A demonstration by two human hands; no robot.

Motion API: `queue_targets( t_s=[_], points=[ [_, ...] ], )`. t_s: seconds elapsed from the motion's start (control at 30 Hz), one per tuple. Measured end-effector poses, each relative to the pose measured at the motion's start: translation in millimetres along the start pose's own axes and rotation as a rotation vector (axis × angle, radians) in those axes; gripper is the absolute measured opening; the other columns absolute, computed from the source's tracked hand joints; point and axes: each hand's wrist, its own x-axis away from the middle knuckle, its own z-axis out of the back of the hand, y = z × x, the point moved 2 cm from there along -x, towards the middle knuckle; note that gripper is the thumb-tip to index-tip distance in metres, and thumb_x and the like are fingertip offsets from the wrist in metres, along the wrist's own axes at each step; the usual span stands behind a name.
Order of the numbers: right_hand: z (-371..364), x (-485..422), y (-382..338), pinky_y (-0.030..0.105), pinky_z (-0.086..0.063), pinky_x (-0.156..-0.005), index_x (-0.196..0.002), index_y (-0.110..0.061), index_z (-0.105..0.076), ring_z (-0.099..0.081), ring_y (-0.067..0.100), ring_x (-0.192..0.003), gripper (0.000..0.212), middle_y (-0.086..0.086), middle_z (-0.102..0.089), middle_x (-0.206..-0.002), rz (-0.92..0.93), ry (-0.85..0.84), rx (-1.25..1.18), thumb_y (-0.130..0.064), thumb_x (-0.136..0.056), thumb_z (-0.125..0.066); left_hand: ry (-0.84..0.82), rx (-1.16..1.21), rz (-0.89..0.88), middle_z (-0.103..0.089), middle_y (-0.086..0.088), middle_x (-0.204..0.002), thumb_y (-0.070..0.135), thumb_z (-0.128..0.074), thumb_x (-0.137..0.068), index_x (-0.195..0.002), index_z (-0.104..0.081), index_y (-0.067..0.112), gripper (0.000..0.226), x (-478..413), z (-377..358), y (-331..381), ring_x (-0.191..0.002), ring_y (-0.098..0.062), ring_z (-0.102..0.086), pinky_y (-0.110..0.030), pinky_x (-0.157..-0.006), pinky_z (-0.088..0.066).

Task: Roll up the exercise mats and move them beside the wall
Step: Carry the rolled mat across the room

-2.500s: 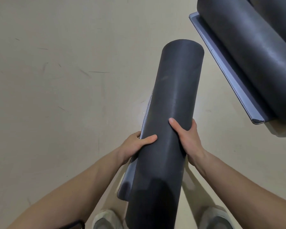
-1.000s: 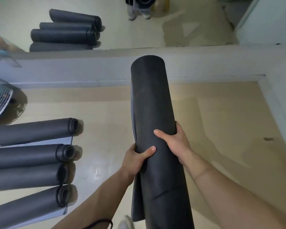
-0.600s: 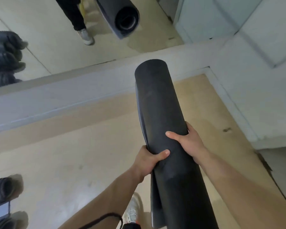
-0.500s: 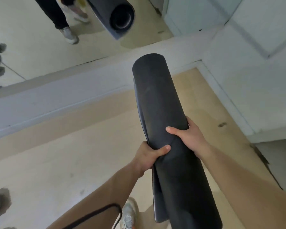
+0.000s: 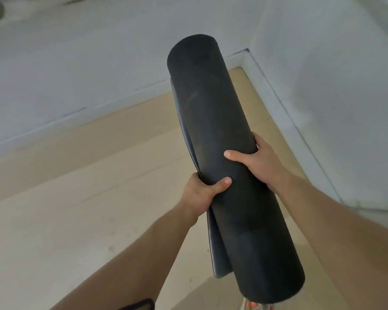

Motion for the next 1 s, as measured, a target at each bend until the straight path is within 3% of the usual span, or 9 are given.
queue_targets(
  t_s=[0.1, 0.27, 0.4, 0.5, 0.6, 0.77, 0.9, 1.0],
  points=[
    [33, -70, 27, 0.019, -0.049, -0.076, -0.126, -0.04, -0.054, -0.064, -0.005, -0.095, 0.068, -0.027, -0.065, -0.107, 0.004, -0.015, 0.035, -0.035, -0.071, -0.093, 0.001, 0.056, -0.001, -0.075, 0.001, -0.119, 0.041, -0.095, -0.071, -0.13, -0.062, 0.013, 0.073, -67, -46, -5, -0.106, -0.019, -0.074, -0.046, -0.095, -0.061],
    [79, -165, 55, 0.021, -0.05, -0.078, -0.128, -0.039, -0.052, -0.062, -0.003, -0.094, 0.071, -0.027, -0.062, -0.105, 0.038, 0.004, 0.104, -0.036, -0.07, -0.093, 0.022, 0.138, -0.022, -0.074, 0.004, -0.119, 0.032, -0.088, -0.081, -0.132, -0.063, 0.013, 0.06, -162, -113, -4, -0.103, -0.013, -0.073, -0.041, -0.095, -0.061],
    [102, -199, 85, 0.045, -0.051, -0.104, -0.14, -0.039, -0.052, -0.064, 0.018, -0.119, 0.089, -0.011, -0.065, -0.132, 0.044, 0.101, 0.303, -0.064, -0.06, -0.08, 0.085, 0.141, -0.015, -0.074, 0.004, -0.117, 0.035, -0.088, -0.082, -0.13, -0.064, 0.016, 0.057, -211, -162, -17, -0.103, -0.016, -0.073, -0.044, -0.095, -0.06],
    [108, -194, 104, 0.052, -0.042, -0.114, -0.158, -0.034, -0.029, -0.047, 0.029, -0.139, 0.104, 0.001, -0.045, -0.155, 0.071, 0.164, 0.543, -0.067, -0.069, -0.069, 0.108, 0.109, -0.047, -0.074, 0.001, -0.121, 0.035, -0.085, -0.086, -0.128, -0.064, 0.017, 0.05, -228, -186, -20, -0.107, -0.02, -0.072, -0.047, -0.094, -0.061],
    [122, -190, 114, 0.05, -0.036, -0.115, -0.164, -0.028, -0.015, -0.035, 0.036, -0.146, 0.088, 0.012, -0.029, -0.163, 0.057, 0.27, 0.64, -0.052, -0.093, -0.062, 0.078, -0.043, -0.113, -0.072, -0.003, -0.124, 0.036, -0.079, -0.091, -0.129, -0.062, 0.017, 0.046, -244, -205, -11, -0.111, -0.024, -0.07, -0.048, -0.095, -0.06],
    [130, -178, 112, 0.052, -0.036, -0.117, -0.164, -0.029, -0.014, -0.031, 0.036, -0.149, 0.086, 0.011, -0.025, -0.166, 0.045, 0.198, 0.731, -0.041, -0.096, -0.065, 0.064, -0.325, -0.033, -0.063, -0.008, -0.136, 0.041, -0.065, -0.1, -0.145, -0.05, 0.018, 0.053, -244, -203, -6, -0.116, -0.033, -0.065, -0.05, -0.085, -0.063],
    [106, -133, 86, 0.051, -0.038, -0.113, -0.162, -0.023, -0.025, -0.037, 0.04, -0.143, 0.078, 0.013, -0.032, -0.162, 0.01, 0.164, 0.773, -0.04, -0.096, -0.062, 0.082, -0.576, -0.01, -0.06, -0.012, -0.145, 0.055, -0.054, -0.102, -0.159, -0.037, 0.014, 0.072, -197, -154, -5, -0.133, -0.033, -0.056, -0.044, -0.109, -0.049],
    [75, -85, 64, 0.05, -0.041, -0.106, -0.16, -0.022, -0.029, -0.043, 0.041, -0.135, 0.072, 0.014, -0.037, -0.156, 0.0, 0.074, 0.826, -0.039, -0.097, -0.06, 0.018, -0.772, 0.015, -0.06, -0.003, -0.147, 0.051, -0.053, -0.103, -0.157, -0.042, 0.016, 0.065, -143, -103, -1, -0.137, -0.028, -0.052, -0.034, -0.114, -0.04]
  ],
)
